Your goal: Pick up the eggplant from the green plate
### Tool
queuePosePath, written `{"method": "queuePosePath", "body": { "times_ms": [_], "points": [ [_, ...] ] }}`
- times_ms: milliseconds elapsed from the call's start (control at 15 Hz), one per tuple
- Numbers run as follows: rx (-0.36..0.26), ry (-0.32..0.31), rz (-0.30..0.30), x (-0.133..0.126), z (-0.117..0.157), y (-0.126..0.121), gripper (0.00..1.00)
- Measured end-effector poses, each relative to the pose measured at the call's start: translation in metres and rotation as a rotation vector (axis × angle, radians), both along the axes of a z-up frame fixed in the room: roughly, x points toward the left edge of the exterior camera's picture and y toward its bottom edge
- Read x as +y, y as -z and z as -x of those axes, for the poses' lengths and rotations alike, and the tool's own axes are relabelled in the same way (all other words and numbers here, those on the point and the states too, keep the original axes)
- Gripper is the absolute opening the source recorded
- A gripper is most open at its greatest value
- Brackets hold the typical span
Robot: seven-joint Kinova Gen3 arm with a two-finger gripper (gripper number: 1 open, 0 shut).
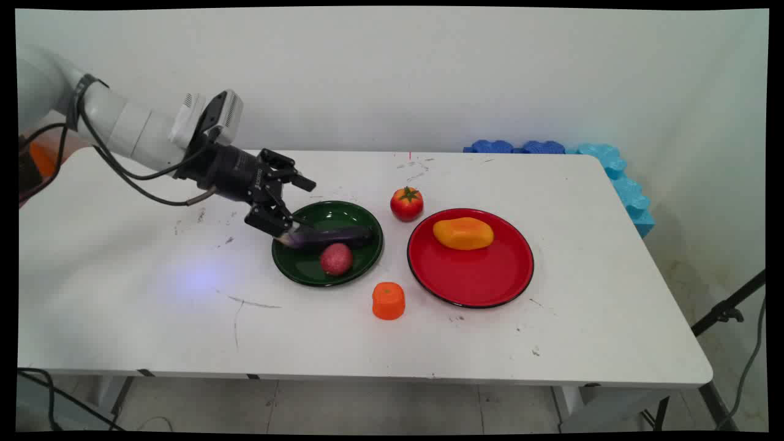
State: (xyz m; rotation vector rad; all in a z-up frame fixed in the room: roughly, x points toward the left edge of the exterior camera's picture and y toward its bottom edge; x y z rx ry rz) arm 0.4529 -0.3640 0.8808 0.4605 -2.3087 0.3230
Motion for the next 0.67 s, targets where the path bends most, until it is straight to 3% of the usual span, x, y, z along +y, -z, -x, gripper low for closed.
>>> {"method": "queuePosePath", "body": {
  "times_ms": [333, 667],
  "points": [
    [-0.106, 0.004, 0.009, -0.024, -0.012, 0.015, 1.0],
    [-0.155, 0.036, -0.027, -0.04, -0.008, 0.037, 1.0]
  ]
}}
